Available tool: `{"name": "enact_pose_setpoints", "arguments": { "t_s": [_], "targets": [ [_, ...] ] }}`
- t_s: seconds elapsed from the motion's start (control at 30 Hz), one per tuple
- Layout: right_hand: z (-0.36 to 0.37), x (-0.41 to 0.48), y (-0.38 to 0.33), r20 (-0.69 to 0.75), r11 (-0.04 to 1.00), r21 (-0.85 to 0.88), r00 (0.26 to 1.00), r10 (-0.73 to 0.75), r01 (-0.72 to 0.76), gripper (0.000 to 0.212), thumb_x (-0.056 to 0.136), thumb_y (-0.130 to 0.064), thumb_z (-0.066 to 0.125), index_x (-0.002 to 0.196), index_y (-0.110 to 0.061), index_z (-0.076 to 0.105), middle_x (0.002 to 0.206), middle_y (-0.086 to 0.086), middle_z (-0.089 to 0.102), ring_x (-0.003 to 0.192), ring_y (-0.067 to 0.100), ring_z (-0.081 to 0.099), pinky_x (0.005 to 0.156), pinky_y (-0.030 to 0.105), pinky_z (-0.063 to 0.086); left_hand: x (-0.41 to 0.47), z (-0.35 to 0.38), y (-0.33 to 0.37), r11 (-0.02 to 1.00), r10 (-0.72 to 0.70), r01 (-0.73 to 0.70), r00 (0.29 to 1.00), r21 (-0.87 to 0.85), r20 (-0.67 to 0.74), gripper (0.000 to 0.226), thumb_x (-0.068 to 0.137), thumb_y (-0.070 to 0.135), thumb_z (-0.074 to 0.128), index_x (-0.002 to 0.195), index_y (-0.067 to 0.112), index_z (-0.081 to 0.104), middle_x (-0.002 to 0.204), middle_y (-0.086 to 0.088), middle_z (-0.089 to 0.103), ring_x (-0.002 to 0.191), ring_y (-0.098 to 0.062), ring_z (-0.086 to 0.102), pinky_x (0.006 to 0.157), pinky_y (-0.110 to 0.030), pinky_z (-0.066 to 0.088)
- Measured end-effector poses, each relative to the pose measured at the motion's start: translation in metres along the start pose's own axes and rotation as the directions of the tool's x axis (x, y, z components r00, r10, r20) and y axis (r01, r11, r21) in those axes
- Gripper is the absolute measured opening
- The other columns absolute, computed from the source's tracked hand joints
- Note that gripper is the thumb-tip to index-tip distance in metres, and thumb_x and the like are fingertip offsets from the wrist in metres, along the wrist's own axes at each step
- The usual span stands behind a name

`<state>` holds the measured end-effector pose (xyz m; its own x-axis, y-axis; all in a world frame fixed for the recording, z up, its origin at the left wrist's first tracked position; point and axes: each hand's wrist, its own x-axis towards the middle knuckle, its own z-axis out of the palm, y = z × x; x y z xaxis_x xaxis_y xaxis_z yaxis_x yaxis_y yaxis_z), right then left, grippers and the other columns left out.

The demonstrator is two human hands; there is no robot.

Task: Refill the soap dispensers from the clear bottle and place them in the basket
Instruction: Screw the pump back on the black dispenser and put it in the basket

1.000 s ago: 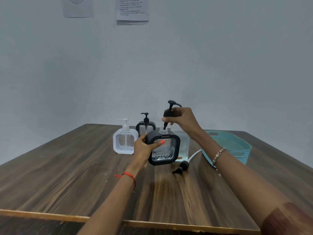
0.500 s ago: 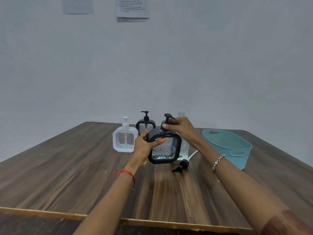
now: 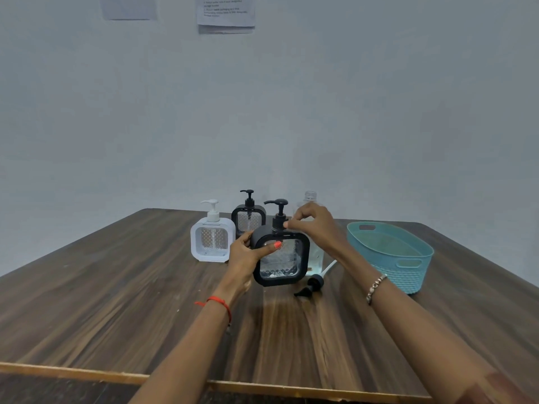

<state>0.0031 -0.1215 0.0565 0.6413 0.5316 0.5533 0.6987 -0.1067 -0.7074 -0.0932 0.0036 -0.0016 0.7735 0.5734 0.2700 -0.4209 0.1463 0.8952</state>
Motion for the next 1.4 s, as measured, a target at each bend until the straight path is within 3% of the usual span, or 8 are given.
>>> {"name": "enact_pose_setpoints", "arguments": {
  "t_s": [0.23,0.43,0.6,0.73,0.87,1.03,1.17,1.4],
  "targets": [
    [0.001,0.004,-0.003,0.144,0.971,0.239,0.990,-0.004,-0.031,0.039,0.075,0.004,0.068,0.108,-0.016,0.060,0.092,0.004,0.067,0.083,0.010,0.065,0.074,0.018,0.053,0.000,0.004,0.001,1.000,-0.008,0.008,1.000,-0.016,0.002,0.037,0.065,-0.009,0.075,0.094,0.010,0.063,0.088,-0.007,0.070,0.068,-0.010,0.070,0.057,-0.022,0.055],
    [0.002,0.007,-0.002,0.072,0.987,0.142,0.996,0.059,-0.068,0.029,0.067,-0.024,0.082,0.086,-0.005,0.070,0.060,-0.003,0.058,0.053,0.001,0.054,0.052,0.005,0.040,0.000,0.004,0.003,1.000,-0.006,0.006,1.000,-0.008,0.023,0.037,0.065,-0.010,0.075,0.092,0.012,0.063,0.088,-0.006,0.070,0.070,-0.010,0.070,0.059,-0.023,0.056],
    [-0.005,0.012,0.003,-0.002,0.985,0.151,0.997,0.078,-0.077,0.077,0.056,-0.049,0.078,0.079,0.022,0.056,0.069,0.013,0.048,0.065,0.020,0.042,0.053,0.019,0.034,-0.004,0.005,0.004,1.000,0.008,-0.009,0.999,0.020,0.045,0.038,0.065,-0.011,0.075,0.093,0.011,0.063,0.089,-0.005,0.070,0.071,-0.009,0.070,0.061,-0.021,0.056],
    [-0.011,0.009,-0.003,0.204,0.974,0.173,0.972,0.113,-0.150,0.031,0.064,-0.022,0.077,0.088,-0.006,0.065,0.084,0.009,0.061,0.075,0.011,0.056,0.061,0.014,0.042,-0.004,0.007,0.008,1.000,-0.003,0.004,0.999,-0.025,0.043,0.035,0.067,-0.012,0.073,0.091,0.011,0.062,0.088,-0.006,0.069,0.067,-0.009,0.070,0.057,-0.022,0.056],
    [-0.006,0.008,0.001,0.205,0.976,0.179,0.975,0.088,-0.126,0.040,0.071,-0.015,0.077,0.109,-0.006,0.066,0.103,0.014,0.068,0.090,0.019,0.065,0.076,0.018,0.052,-0.004,0.011,0.010,1.000,0.003,-0.002,0.999,-0.020,0.049,0.034,0.068,-0.013,0.072,0.092,0.010,0.062,0.087,-0.006,0.069,0.065,-0.008,0.070,0.055,-0.020,0.055],
    [0.006,0.004,-0.010,0.056,0.995,-0.043,0.995,0.088,-0.085,0.042,0.064,-0.034,0.083,0.087,-0.008,0.059,0.081,0.002,0.059,0.071,0.010,0.055,0.064,0.021,0.044,-0.005,0.010,0.006,1.000,-0.004,0.004,1.000,-0.023,0.026,0.041,0.067,-0.012,0.073,0.103,0.003,0.060,0.088,-0.009,0.069,0.066,-0.009,0.070,0.055,-0.021,0.055],
    [-0.001,0.002,-0.014,0.212,0.992,0.086,0.974,0.075,-0.095,0.029,0.079,-0.017,0.072,0.106,-0.012,0.064,0.098,0.000,0.065,0.093,0.014,0.062,0.086,0.027,0.050,-0.005,0.009,0.005,0.999,-0.009,0.010,1.000,-0.035,0.022,0.037,0.067,-0.011,0.073,0.097,0.007,0.062,0.088,-0.008,0.069,0.067,-0.011,0.071,0.056,-0.022,0.055],
    [-0.001,0.000,-0.019,0.050,0.979,0.162,0.992,0.113,-0.120,0.038,0.066,-0.006,0.081,0.101,-0.003,0.069,0.081,-0.002,0.069,0.063,-0.005,0.062,0.058,0.005,0.047,-0.008,0.012,0.010,0.998,0.006,-0.006,1.000,-0.055,0.002,0.033,0.067,-0.013,0.072,0.091,0.009,0.062,0.083,-0.006,0.069,0.062,-0.008,0.070,0.053,-0.020,0.054]
  ]
}}
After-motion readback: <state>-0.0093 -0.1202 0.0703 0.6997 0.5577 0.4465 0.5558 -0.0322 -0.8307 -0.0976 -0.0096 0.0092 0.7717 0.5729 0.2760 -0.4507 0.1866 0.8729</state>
